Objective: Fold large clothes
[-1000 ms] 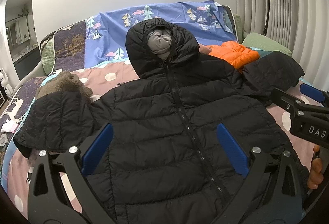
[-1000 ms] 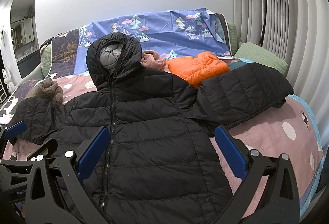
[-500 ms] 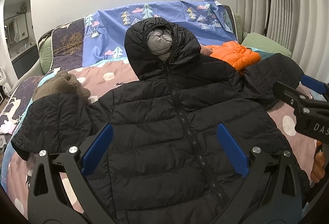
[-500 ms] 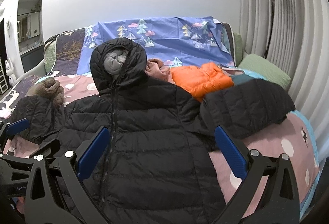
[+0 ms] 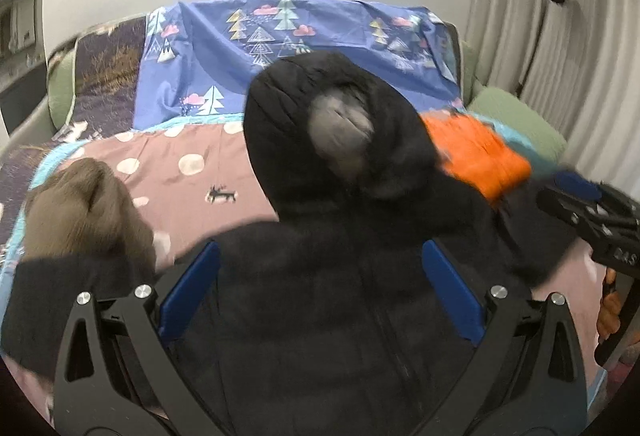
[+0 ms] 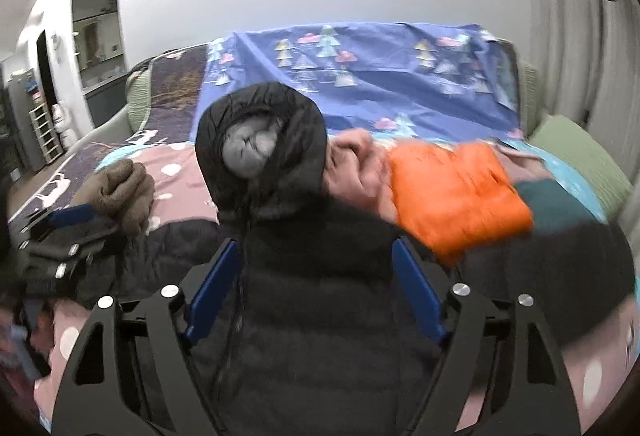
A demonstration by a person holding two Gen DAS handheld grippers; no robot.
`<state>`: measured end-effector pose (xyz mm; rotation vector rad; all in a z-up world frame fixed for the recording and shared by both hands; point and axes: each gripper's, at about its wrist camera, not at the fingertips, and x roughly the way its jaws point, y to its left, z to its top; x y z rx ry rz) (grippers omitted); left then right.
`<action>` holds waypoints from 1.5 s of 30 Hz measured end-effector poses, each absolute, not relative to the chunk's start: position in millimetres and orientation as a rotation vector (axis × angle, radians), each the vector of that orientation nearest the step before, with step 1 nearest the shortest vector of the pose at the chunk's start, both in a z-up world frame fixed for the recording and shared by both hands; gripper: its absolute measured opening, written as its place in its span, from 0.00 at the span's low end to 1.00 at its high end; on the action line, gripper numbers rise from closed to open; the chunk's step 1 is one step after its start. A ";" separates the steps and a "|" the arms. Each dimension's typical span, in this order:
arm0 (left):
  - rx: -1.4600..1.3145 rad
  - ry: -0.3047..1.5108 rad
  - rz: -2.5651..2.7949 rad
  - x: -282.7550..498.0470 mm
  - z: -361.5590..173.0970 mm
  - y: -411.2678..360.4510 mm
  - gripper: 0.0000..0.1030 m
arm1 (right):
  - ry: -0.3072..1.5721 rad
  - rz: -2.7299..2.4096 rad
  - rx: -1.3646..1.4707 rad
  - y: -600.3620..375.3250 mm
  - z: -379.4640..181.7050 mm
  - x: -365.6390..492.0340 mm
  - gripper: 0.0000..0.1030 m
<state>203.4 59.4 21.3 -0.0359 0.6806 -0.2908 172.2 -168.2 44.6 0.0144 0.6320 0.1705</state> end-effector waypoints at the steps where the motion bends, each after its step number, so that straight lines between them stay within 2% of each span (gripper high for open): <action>1: -0.066 0.689 -0.295 222.3 22.3 66.4 0.98 | 0.641 0.190 0.007 -169.4 48.1 194.5 0.77; 9: -0.325 0.736 -0.301 379.3 2.2 114.2 0.98 | 0.727 0.290 0.160 -185.4 38.7 331.6 0.77; 16: -0.381 0.738 -0.416 433.4 -17.3 100.6 0.96 | 0.771 0.383 0.222 -165.8 18.7 396.9 0.77; 17: -0.365 0.728 -0.424 436.0 -17.6 95.7 0.77 | 0.777 0.391 0.218 -162.1 16.0 401.5 0.60; 18: -0.350 0.724 -0.453 437.8 -15.9 90.7 0.57 | 0.786 0.401 0.216 -159.6 13.3 404.9 0.25; 19: -0.343 0.730 -0.473 440.3 -14.7 86.9 0.25 | 0.792 0.402 0.229 -158.1 11.1 407.0 0.10; 20: -0.339 0.732 -0.484 439.5 -11.7 83.0 0.19 | 0.780 0.409 0.247 -159.6 11.8 405.5 0.01; 21: -0.333 0.714 -0.497 434.2 -6.6 80.9 0.18 | 0.749 0.422 0.260 -161.6 15.6 398.7 0.01; 28: -0.243 0.575 -0.638 349.4 49.1 77.2 0.19 | 0.583 0.571 0.237 -181.9 68.1 305.7 0.00; 30: -0.189 0.529 -0.655 309.3 56.3 81.3 0.25 | 0.572 0.598 0.207 -187.7 72.6 272.4 0.00; 32: -0.149 0.499 -0.674 270.2 55.7 88.2 0.45 | 0.585 0.616 0.180 -194.6 67.4 237.4 0.00; 34: -0.123 0.481 -0.681 238.1 51.5 94.7 0.53 | 0.620 0.615 0.168 -200.4 54.9 208.1 0.01; 39: -0.028 0.460 -0.672 180.8 40.2 99.6 0.59 | 0.668 0.530 0.119 -203.3 35.4 170.5 0.02; 45: -0.102 0.495 -0.647 195.0 27.5 98.1 0.60 | 0.701 0.475 0.154 -182.6 20.9 167.5 0.04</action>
